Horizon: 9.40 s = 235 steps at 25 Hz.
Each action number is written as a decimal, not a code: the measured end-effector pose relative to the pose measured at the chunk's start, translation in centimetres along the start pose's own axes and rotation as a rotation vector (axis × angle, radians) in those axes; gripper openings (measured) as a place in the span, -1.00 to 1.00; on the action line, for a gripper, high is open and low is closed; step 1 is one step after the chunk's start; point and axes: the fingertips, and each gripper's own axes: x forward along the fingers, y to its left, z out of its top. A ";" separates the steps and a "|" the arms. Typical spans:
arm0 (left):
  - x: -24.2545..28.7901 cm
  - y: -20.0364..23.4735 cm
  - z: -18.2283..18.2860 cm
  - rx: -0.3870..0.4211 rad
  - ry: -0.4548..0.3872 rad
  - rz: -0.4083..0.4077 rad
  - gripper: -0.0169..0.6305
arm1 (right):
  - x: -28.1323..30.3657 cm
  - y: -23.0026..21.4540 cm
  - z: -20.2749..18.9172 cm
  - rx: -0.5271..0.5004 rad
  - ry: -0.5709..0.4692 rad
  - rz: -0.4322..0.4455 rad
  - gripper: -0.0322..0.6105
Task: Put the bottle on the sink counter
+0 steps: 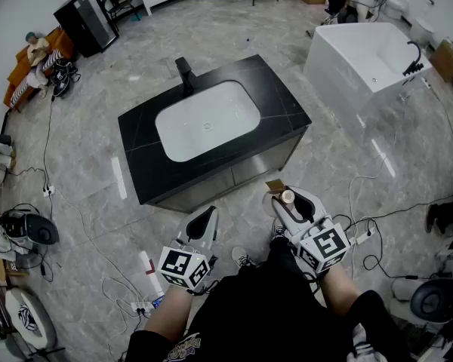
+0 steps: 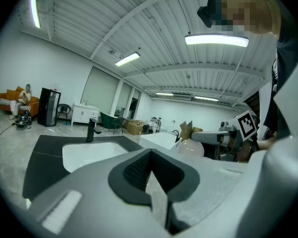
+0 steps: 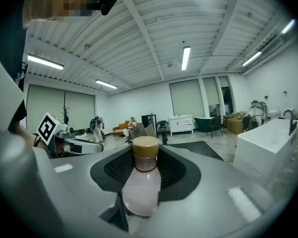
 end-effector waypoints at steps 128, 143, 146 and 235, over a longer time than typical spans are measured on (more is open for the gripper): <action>22.2 19.4 9.7 0.003 -0.044 0.037 -0.95 | 30.2 -26.0 9.0 0.033 -0.026 -0.152 -0.38; 29.4 21.5 9.9 -0.044 -0.035 0.157 -0.95 | 39.8 -34.3 6.2 0.012 0.024 -0.020 -0.38; 30.8 21.7 9.4 -0.064 -0.024 0.168 -0.95 | 42.1 -35.8 5.2 0.010 0.043 -0.001 -0.38; 35.2 20.6 4.2 -0.165 0.023 0.350 -0.95 | 48.1 -41.3 -4.4 -0.070 0.155 0.126 -0.25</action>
